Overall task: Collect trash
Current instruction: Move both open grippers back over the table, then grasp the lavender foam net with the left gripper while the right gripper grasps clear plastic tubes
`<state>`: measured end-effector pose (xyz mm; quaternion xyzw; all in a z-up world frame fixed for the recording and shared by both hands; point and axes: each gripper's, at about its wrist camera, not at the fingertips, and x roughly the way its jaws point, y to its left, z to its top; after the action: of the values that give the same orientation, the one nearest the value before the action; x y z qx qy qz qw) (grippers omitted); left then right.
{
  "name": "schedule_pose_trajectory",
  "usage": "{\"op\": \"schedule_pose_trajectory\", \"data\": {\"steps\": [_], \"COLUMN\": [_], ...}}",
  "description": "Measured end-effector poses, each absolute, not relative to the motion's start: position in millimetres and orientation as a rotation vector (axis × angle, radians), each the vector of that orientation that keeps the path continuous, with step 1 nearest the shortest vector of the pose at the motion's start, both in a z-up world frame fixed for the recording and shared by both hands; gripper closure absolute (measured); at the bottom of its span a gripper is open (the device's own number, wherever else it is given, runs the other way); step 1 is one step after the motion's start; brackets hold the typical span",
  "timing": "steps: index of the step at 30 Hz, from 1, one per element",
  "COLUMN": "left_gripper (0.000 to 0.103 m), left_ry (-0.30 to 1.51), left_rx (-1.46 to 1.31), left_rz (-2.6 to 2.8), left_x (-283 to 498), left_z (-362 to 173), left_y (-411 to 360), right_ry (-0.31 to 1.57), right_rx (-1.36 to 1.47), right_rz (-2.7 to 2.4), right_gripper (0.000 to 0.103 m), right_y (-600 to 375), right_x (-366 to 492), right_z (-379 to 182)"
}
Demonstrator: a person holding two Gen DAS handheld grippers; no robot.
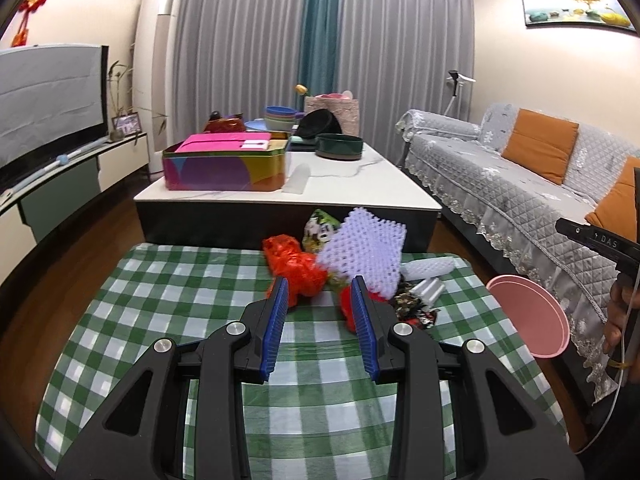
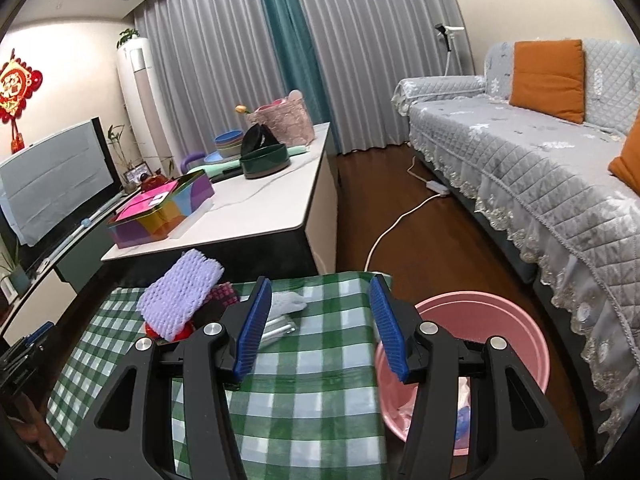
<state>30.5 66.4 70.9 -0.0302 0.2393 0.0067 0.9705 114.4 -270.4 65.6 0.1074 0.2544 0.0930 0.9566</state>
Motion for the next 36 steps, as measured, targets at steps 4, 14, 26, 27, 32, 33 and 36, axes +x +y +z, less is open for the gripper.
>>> {"op": "schedule_pose_trajectory", "data": {"steps": [4, 14, 26, 27, 32, 33, 36], "left_gripper": [0.07, 0.07, 0.07, 0.07, 0.06, 0.056, 0.052], "left_ry": [0.493, 0.502, 0.531, 0.533, 0.55, 0.55, 0.563], "left_rx": [-0.077, -0.1, -0.152, -0.154, -0.166, -0.17, -0.195], "left_rz": [0.032, 0.041, 0.018, 0.012, -0.035, -0.038, -0.045], "left_x": [35, 62, 113, 116, 138, 142, 154], "left_z": [66, 56, 34, 33, 24, 22, 16], "left_y": [77, 80, 74, 73, 64, 63, 62], "right_ry": [0.528, 0.587, 0.69, 0.702, 0.784, 0.793, 0.812], "right_rx": [0.212, 0.178, 0.084, 0.084, 0.001, -0.017, -0.036], "right_rz": [0.212, 0.285, 0.384, 0.39, 0.422, 0.419, 0.415], "right_gripper": [0.051, 0.053, 0.054, 0.054, 0.051, 0.051, 0.051], "right_y": [-257, -216, -155, -152, -126, -123, -119], "right_x": [123, 148, 184, 187, 201, 203, 207], "right_z": [62, 37, -4, -7, -32, -35, -41]}}
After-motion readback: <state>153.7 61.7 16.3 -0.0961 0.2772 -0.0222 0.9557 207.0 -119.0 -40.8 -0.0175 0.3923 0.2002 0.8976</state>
